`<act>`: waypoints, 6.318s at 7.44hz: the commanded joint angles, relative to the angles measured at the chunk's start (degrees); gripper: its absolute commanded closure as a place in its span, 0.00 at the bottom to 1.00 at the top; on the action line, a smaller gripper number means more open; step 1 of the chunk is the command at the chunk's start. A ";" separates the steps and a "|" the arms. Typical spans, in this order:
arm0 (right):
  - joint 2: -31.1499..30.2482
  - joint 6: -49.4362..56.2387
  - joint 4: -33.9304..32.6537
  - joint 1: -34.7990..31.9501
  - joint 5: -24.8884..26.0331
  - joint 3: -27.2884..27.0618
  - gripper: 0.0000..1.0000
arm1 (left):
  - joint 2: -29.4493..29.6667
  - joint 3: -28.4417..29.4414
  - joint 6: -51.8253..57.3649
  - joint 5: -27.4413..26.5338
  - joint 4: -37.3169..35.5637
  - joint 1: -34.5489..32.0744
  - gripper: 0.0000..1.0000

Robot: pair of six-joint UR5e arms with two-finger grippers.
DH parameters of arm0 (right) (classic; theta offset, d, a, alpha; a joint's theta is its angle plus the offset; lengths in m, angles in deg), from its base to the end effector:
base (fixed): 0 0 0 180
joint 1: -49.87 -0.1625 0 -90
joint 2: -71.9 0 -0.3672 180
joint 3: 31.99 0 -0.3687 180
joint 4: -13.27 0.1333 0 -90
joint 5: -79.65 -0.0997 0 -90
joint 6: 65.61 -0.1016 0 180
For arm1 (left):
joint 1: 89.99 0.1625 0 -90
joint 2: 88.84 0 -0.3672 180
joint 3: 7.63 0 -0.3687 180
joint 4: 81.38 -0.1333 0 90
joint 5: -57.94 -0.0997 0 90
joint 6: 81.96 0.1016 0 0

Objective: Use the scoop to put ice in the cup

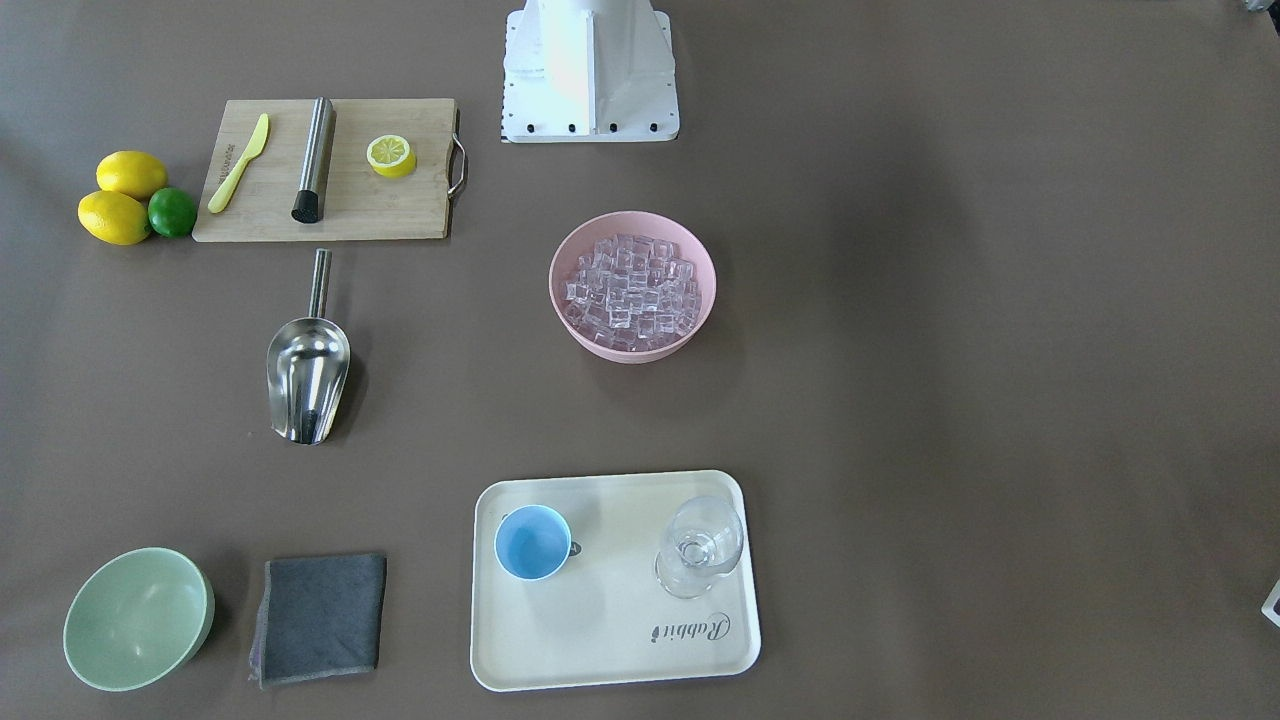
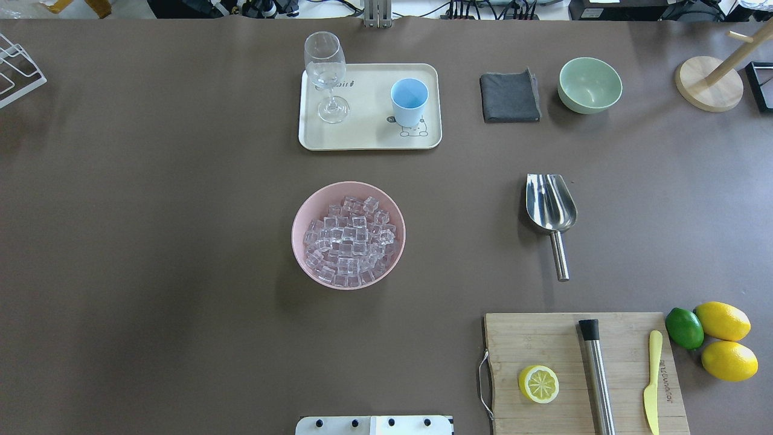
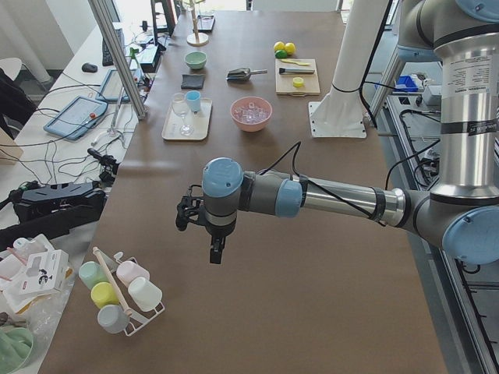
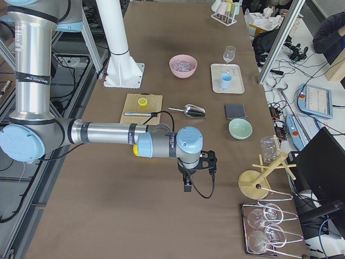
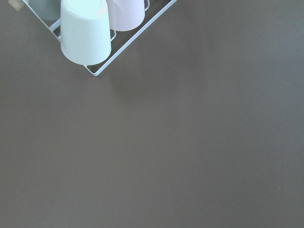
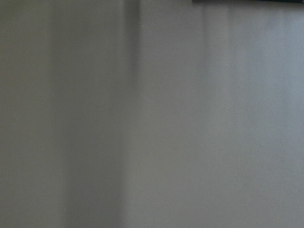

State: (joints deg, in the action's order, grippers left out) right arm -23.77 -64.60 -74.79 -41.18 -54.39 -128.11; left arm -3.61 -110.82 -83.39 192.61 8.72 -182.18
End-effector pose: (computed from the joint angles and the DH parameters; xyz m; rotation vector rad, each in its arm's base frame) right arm 0.0706 -0.4338 0.5938 0.0534 -0.7677 -0.0154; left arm -0.0788 -0.4408 0.5311 0.1462 0.7771 -0.0019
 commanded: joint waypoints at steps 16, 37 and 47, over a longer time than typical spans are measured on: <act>11.39 -65.67 4.91 49.45 16.06 -18.31 0.01 | 13.38 -0.27 1.77 3.21 37.78 33.78 0.02; 12.62 -65.96 11.51 57.13 22.68 -13.30 0.46 | 29.02 27.07 8.19 -4.68 77.77 53.60 0.02; 11.57 -59.16 10.81 57.13 23.30 -14.69 1.00 | 29.47 28.91 6.00 -10.58 79.96 57.03 0.02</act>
State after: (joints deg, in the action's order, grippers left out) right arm -11.50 -129.36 -63.81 15.95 -31.23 -141.54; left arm 26.77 -82.02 -76.63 182.06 87.69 -125.56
